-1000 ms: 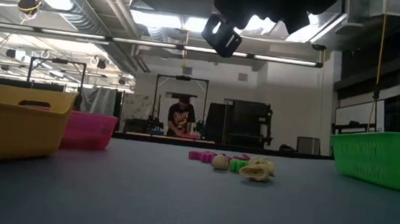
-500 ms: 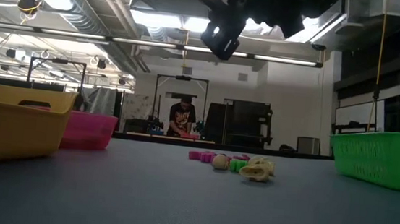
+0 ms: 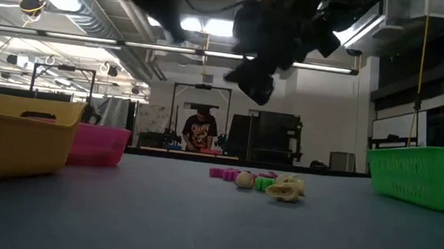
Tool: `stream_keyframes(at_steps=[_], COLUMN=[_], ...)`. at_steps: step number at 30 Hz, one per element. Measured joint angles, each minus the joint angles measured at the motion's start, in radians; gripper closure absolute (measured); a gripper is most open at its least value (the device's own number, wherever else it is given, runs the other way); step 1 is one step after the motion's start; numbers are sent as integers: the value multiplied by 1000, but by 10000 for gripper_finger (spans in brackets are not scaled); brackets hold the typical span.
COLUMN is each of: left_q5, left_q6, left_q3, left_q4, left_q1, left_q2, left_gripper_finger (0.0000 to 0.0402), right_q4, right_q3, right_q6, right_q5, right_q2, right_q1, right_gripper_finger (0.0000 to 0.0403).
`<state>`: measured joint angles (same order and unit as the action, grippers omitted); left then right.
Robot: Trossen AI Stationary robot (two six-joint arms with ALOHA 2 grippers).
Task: Sort Halloween decoration
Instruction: Put the white skull toy into the orange bowl
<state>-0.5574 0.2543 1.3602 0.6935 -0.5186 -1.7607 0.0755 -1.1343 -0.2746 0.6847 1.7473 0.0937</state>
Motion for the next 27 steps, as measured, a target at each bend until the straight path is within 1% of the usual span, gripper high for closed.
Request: stream_keyframes(at_steps=[3,6,10,13,15,17,27], left_q5=[32,69,145,186,216,235,237], left_q6=[99,230,418,517,534,536,523], left_q3=[0,0,0,0,0,-12,-162], left_q4=[158,352,629,771,823,837,843], left_q1=[0,0,0,0,0,0,-6], left_q2=[0,0,0,0,0,2,2], left_gripper_finger=[363,363,363,363,363,363,363], right_q4=[59,97,120,117,116,116,115], right_q3=[0,0,0,0,0,0,0], right_q6=[50,75,75,75,75,75,75], right_q5=[-113,-187,-244,-248,-248,-248,-248], right_q2=[0,0,0,0,0,0,0], right_q1=[-1,-2,-2,-2,-2,-2,-2], right_gripper_finger=[210,210,210,210,210,210,210])
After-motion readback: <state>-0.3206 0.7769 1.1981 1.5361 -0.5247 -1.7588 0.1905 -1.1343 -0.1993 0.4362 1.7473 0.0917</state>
